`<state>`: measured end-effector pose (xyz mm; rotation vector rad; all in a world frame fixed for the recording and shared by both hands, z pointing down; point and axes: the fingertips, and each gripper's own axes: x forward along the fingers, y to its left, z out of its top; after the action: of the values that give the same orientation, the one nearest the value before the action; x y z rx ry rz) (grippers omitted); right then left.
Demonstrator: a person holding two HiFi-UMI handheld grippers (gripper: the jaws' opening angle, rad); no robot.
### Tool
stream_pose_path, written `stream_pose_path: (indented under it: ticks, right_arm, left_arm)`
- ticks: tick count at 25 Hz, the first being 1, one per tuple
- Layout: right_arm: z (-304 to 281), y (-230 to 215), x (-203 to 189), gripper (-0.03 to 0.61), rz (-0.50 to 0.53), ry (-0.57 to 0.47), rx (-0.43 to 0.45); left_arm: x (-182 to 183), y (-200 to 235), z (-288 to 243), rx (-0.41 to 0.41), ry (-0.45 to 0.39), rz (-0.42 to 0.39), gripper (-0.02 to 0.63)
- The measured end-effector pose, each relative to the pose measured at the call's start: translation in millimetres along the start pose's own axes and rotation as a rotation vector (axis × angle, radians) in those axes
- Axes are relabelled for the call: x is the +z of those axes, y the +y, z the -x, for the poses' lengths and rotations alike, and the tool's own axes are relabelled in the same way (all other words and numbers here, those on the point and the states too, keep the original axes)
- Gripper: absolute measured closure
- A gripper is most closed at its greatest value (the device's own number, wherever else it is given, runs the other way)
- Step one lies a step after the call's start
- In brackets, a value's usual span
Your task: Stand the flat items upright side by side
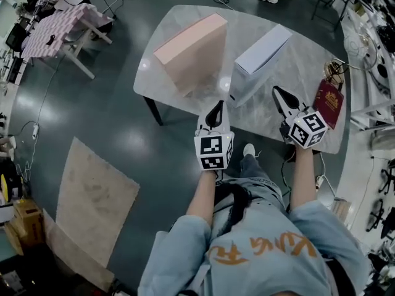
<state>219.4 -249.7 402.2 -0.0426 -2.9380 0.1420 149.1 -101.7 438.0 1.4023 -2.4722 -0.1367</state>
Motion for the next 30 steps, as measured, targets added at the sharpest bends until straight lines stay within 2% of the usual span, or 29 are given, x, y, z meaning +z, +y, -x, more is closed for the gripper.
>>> stream_pose_path:
  ticks: [3, 8, 19, 26, 30]
  right_arm:
    - [8.2, 26.7, 15.2, 0.578, 0.009, -0.074, 0.012]
    - [2.5, 73.1, 44.1, 0.578, 0.072, -0.141, 0.042]
    - [-92.9, 186.9, 70.2, 0.578, 0.112, -0.155, 0.108]
    - [-139.2, 208.5, 77.0, 0.578, 0.070, -0.166, 0.081]
    - [-162.3, 207.8, 88.2, 0.578, 0.043, -0.196, 0.061]
  left_arm:
    - [3.1, 2.2, 11.0, -0.050, -0.013, -0.036, 0.601]
    - [26.1, 20.1, 34.0, -0.045, -0.076, -0.046, 0.601]
    - [74.8, 125.8, 108.1, 0.118, -0.188, -0.076, 0.601]
    - [70.7, 179.8, 144.9, 0.227, -0.184, -0.068, 0.601]
    - [73.5, 199.5, 138.0, 0.230, -0.171, -0.072, 0.601]
